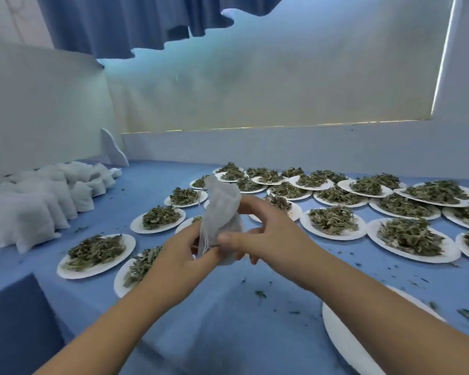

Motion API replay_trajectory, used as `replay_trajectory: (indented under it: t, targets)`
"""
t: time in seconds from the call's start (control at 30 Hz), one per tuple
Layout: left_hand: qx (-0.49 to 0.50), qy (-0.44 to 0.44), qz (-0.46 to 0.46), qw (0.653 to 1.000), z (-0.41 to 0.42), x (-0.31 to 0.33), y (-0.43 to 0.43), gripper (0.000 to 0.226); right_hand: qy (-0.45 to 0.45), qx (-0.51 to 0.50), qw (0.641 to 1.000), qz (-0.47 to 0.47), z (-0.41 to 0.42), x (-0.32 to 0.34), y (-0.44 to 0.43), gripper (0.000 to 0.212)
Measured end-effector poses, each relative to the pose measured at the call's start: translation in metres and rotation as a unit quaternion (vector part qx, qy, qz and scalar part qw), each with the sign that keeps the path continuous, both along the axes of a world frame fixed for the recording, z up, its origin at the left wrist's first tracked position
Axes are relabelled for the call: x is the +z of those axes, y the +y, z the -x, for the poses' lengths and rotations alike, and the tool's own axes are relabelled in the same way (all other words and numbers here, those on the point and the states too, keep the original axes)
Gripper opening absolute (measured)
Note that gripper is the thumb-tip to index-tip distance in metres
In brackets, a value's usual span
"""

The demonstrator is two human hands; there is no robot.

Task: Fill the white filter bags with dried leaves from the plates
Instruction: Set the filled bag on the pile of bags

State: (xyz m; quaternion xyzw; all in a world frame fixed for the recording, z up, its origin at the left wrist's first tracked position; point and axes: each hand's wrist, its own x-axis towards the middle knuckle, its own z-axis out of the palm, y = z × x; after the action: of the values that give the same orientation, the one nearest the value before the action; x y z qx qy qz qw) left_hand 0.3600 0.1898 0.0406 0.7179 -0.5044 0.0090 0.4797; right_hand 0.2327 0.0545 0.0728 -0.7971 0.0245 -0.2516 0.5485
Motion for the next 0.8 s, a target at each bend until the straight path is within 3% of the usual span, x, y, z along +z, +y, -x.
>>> replay_trajectory:
  t: [0.2, 0.37, 0.53, 0.63, 0.8]
  targets:
    - [0.059, -0.001, 0.03, 0.998, -0.053, 0.017, 0.08, 0.031, -0.063, -0.002, 0.998, -0.006, -0.099, 0.02, 0.068, 0.006]
    - [0.071, 0.041, 0.028, 0.996, -0.09, 0.017, 0.121, 0.027, -0.052, 0.011, 0.998, -0.044, -0.161, 0.024, 0.103, 0.011]
    - [0.18, 0.085, 0.009, 0.98, -0.163, 0.014, 0.142, 0.019, 0.01, -0.009, 0.996, -0.086, -0.217, 0.018, 0.123, 0.008]
    - [0.255, 0.118, 0.037, 0.959, -0.226, 0.011, 0.154, 0.036, 0.043, -0.007, 0.995, -0.086, -0.236, 0.012, 0.12, 0.005]
    - [0.363, 0.21, 0.048, 0.906, -0.333, -0.002, 0.161, 0.028, 0.085, 0.003, 0.994, -0.064, -0.255, 0.0, 0.108, 0.008]
